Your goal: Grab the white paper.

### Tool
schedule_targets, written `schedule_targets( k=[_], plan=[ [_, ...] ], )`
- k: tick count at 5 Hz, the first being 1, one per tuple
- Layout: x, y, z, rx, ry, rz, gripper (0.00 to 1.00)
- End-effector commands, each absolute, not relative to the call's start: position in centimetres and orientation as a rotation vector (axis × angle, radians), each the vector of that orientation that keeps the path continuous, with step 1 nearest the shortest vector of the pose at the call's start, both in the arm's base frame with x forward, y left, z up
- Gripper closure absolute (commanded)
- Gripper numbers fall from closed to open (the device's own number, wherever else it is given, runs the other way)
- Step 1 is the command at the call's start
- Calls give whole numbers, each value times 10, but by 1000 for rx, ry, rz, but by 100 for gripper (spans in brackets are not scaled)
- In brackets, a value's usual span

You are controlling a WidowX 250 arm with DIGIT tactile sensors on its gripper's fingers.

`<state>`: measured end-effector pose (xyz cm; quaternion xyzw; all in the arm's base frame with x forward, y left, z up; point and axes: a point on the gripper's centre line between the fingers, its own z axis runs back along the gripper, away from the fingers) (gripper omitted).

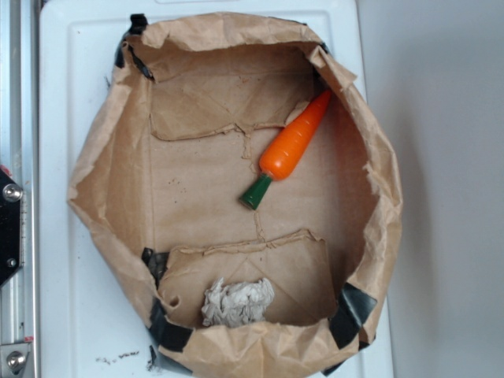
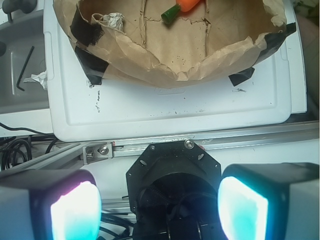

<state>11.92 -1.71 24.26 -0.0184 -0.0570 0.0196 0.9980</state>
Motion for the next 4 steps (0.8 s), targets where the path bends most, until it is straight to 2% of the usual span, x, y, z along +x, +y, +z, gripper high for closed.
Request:
schedule_targets(
  k=[1,2,3,4],
  plan=[
    [119,-17,243,-37,-114,39,0],
    [154,-31,244,-80,-100,92,0],
    [193,-38,231,-87,-145,77,0],
    [227,-36,215,-133,-195,1,0]
  ],
)
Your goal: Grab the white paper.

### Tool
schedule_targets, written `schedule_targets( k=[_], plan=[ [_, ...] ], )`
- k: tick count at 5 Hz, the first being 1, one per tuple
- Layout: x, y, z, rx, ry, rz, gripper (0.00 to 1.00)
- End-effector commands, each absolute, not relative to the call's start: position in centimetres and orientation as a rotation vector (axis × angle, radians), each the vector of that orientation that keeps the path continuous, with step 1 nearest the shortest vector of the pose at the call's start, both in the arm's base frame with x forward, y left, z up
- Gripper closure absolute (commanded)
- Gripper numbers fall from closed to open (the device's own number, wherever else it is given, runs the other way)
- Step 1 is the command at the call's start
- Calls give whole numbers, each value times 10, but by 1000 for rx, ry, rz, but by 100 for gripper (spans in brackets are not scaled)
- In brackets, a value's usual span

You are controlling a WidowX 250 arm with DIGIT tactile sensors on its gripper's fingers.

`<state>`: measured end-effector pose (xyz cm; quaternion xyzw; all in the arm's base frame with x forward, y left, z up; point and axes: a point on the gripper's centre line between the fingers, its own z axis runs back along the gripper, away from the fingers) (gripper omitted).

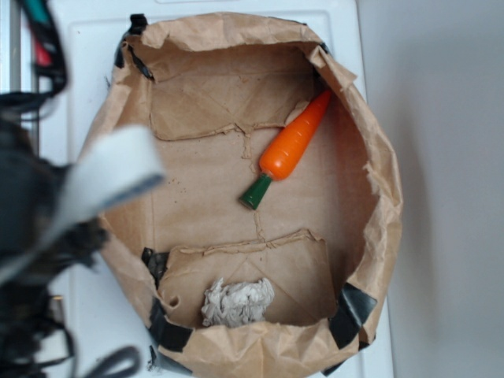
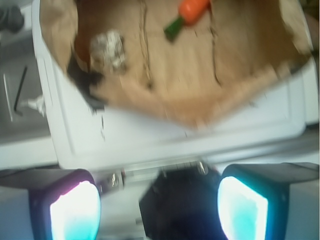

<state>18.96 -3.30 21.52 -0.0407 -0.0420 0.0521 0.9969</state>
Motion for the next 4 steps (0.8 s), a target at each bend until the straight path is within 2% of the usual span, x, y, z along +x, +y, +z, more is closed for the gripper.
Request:
schedule_targets(
  k=[1,2,3,4],
  plan=[
    [256,-28,197,-105,-288,-108,0],
    [267,-28,188,-164,-298,-305,0],
    [270,-17,181,-175,-335,-518,0],
    [275,-15,181,-152,-251,-612,0]
  ],
)
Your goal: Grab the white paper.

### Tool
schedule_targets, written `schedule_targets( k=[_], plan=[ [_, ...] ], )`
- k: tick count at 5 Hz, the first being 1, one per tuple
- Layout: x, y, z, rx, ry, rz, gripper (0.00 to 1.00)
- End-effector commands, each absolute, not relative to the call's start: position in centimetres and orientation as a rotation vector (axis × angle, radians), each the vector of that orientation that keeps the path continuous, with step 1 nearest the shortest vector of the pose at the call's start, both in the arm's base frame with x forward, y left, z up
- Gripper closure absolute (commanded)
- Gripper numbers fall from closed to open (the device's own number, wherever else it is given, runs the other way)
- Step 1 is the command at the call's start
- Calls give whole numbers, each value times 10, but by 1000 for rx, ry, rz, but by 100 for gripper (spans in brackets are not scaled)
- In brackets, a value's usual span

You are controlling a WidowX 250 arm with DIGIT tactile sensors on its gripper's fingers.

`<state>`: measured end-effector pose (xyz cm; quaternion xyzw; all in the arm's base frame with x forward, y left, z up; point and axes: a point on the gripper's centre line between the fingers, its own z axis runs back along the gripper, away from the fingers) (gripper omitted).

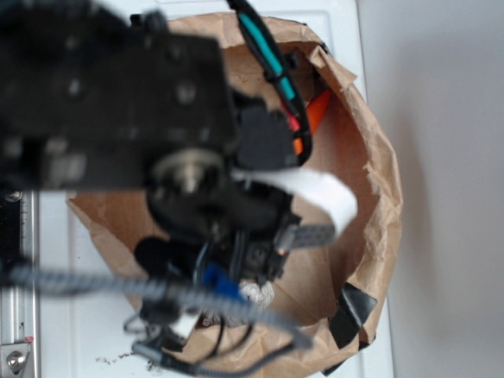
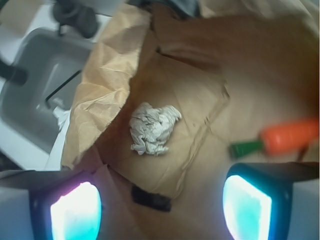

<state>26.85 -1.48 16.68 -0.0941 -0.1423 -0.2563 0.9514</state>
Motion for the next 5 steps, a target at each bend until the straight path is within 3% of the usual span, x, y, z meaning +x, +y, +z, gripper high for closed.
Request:
schedule_targets(
  k=[1,3,4,5],
  plan=[
    [275,-15,181,-152,-251,-612,0],
    [275,-15,181,-152,-251,-612,0],
    [282,-14,184,-172,-298,-803,0],
    [286,-20,172,-153,-271,-972,0]
  ],
)
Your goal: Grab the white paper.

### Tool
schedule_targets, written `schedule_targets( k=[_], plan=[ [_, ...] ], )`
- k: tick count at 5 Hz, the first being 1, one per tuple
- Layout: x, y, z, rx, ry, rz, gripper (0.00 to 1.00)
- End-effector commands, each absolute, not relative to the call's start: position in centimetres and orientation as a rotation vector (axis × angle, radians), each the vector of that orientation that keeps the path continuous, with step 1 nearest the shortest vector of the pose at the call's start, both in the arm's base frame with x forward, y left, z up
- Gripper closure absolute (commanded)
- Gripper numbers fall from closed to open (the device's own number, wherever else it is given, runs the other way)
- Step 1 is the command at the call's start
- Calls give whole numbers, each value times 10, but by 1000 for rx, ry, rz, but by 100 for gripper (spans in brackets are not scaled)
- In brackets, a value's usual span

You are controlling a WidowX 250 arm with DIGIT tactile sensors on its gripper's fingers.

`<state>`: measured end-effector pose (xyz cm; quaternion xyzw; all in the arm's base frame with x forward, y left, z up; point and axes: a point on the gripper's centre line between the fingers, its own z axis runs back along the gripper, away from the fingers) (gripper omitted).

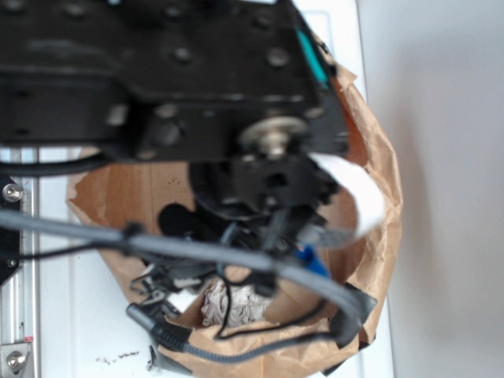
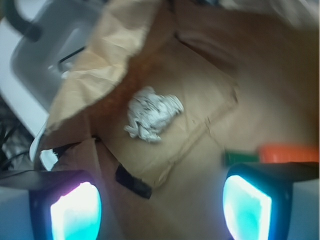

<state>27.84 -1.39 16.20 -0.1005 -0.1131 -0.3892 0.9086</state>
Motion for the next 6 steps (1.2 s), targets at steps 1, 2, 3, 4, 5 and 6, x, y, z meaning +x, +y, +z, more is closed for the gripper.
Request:
schedule_targets(
  k=[1,2,3,4,5,6],
  plan=[
    [295,-20,163,-182,-267,-1138,0],
    [298,-22,145,-92,-261,-1318,0],
    [301,-33,128,-64,-254,-1423,0],
    [295,-50,117,-115,-279,-1563,0],
    [285,-61,117,-176,-291,-1646,0],
    [269,-68,126,-201,-344,-1675,0]
  ],
)
